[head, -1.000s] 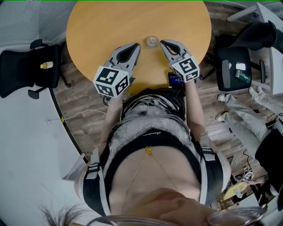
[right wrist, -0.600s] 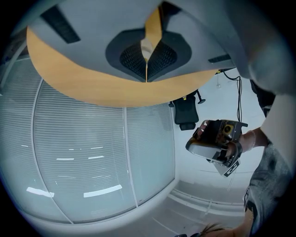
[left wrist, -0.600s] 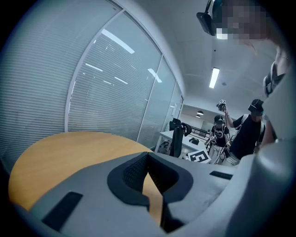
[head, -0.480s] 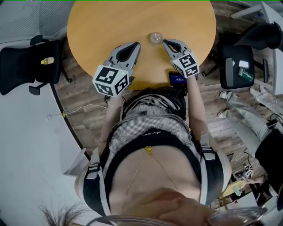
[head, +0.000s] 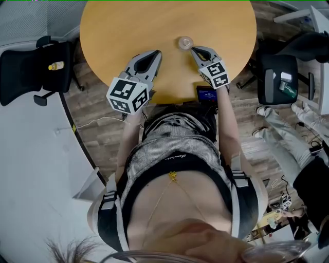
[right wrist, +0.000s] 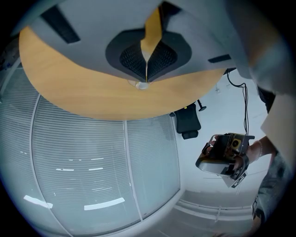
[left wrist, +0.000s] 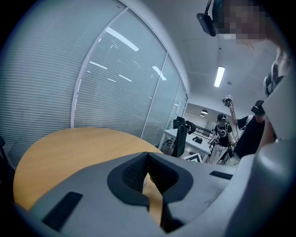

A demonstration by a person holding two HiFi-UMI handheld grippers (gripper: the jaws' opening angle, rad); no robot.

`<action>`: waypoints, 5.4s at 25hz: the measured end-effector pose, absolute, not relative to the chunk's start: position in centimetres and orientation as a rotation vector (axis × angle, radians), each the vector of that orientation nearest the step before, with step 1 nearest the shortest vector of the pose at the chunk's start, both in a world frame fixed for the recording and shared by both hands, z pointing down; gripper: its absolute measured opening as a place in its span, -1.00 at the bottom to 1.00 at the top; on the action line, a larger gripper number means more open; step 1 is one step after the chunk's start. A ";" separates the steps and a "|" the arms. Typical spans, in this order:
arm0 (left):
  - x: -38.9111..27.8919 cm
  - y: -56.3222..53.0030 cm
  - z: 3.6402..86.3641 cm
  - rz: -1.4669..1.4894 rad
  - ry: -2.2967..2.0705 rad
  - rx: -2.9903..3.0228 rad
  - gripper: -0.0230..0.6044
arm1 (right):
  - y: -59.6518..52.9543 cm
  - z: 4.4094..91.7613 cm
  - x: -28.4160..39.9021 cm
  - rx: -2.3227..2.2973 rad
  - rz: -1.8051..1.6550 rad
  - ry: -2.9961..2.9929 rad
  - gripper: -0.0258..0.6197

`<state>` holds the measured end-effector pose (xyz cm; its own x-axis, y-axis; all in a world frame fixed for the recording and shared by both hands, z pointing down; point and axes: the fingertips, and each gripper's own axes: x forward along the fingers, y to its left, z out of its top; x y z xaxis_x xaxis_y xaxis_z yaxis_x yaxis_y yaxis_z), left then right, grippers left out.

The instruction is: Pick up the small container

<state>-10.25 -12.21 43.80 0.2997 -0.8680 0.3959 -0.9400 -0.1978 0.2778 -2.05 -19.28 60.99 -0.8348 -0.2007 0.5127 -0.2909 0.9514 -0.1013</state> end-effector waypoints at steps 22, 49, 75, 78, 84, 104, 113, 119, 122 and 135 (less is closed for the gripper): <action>-9.7 -11.6 46.1 0.231 -1.583 2.051 -0.87 | -19.4 65.4 -1.4 0.423 0.350 -2.520 -0.75; -13.9 -9.7 47.0 0.264 -1.663 1.928 -0.87 | -21.2 67.6 -6.5 0.482 0.343 -2.582 0.11; -13.7 -8.4 46.6 0.288 -1.644 1.964 -0.87 | -21.1 67.9 -6.4 0.492 0.255 -2.571 0.13; -13.8 -8.2 46.4 0.286 -1.644 1.968 -0.87 | -20.9 68.1 -6.1 0.488 0.257 -2.554 0.13; -13.8 -8.0 46.2 0.275 -1.640 1.980 -0.87 | -20.1 67.4 -5.5 0.447 0.263 -2.552 0.13; -12.6 -9.2 45.5 0.245 -1.603 2.047 -0.87 | -20.1 62.1 -3.7 0.398 0.243 -2.592 0.13; -11.7 -9.6 45.2 0.234 -1.586 2.077 -0.87 | -20.1 59.1 -2.9 0.414 0.227 -2.632 0.13; -11.3 -9.7 45.3 0.232 -1.575 2.084 -0.87 | -20.1 57.3 -2.9 0.395 0.190 -2.650 0.13; -11.4 -9.5 45.5 0.230 -1.575 2.082 -0.87 | -19.9 56.2 -3.1 0.381 0.179 -2.662 0.13; -11.1 -9.4 45.2 0.201 -1.581 2.096 -0.87 | -18.7 51.6 -3.6 0.328 0.123 -2.685 0.13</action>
<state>-11.07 -9.43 45.21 0.3139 -0.8582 0.4062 -0.9326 -0.1984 0.3015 -3.55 -18.70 51.56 -0.8796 -0.2100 0.4269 -0.2481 0.9681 -0.0350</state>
